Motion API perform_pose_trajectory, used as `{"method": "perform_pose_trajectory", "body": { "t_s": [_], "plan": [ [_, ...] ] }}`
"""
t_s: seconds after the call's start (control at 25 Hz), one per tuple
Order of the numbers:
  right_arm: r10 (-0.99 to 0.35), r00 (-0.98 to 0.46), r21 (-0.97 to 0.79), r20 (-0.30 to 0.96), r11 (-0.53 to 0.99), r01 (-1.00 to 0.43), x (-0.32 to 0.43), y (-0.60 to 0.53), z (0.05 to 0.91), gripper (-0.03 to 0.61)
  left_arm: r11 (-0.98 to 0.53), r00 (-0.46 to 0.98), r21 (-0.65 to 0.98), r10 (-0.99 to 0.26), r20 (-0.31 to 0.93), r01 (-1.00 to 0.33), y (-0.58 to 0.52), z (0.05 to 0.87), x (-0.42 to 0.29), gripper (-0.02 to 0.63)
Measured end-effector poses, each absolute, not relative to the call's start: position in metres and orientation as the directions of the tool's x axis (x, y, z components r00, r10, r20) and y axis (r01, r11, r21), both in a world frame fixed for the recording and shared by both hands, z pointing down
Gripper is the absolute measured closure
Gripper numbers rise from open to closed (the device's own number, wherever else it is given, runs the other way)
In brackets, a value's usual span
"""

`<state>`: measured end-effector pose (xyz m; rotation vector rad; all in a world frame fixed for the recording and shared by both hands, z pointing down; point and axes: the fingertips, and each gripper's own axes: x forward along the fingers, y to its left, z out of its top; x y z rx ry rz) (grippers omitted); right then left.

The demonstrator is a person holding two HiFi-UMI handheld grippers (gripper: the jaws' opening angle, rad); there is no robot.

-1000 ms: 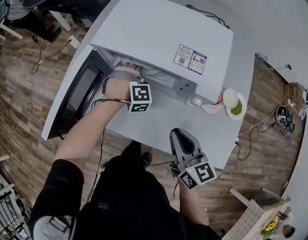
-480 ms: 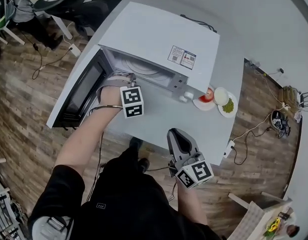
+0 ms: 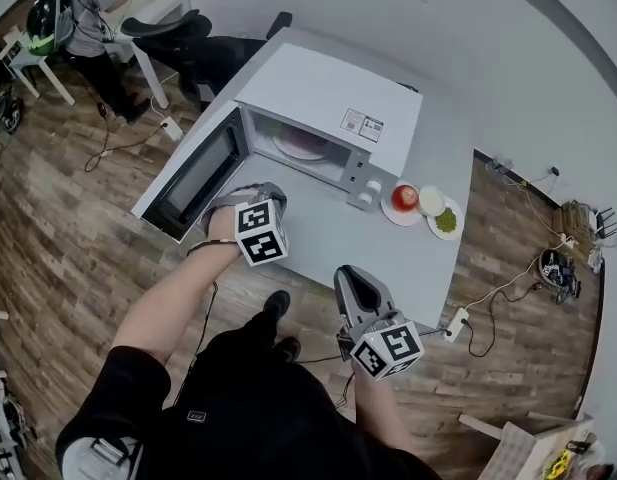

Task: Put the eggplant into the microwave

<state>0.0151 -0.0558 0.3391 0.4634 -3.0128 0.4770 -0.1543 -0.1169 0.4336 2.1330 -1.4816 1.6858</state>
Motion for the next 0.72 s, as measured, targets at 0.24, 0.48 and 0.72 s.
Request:
{"method": "perform_pose_trajectory", "body": {
  "t_s": [0.24,0.48,0.72],
  "plan": [
    [-0.285,-0.954,-0.304,0.094,0.904,-0.3,0.027,-0.019,0.323,0.54,-0.483,0.149,-0.263,-0.66,0.736,-0.835,-0.056,0.398,-0.116,0.604],
    [-0.294,-0.951,-0.298,0.09,0.903,-0.308,0.029,0.011,0.307,0.549,-0.401,0.316,-0.017,-0.748,0.583,-0.916,-0.013,0.348,-0.098,0.604],
    [-0.361,-0.932,-0.234,0.019,0.905,-0.355,0.006,0.041,0.275,0.563,-0.384,0.398,0.119,-0.821,0.41,-0.915,0.046,0.307,-0.108,0.604]
  ]
}}
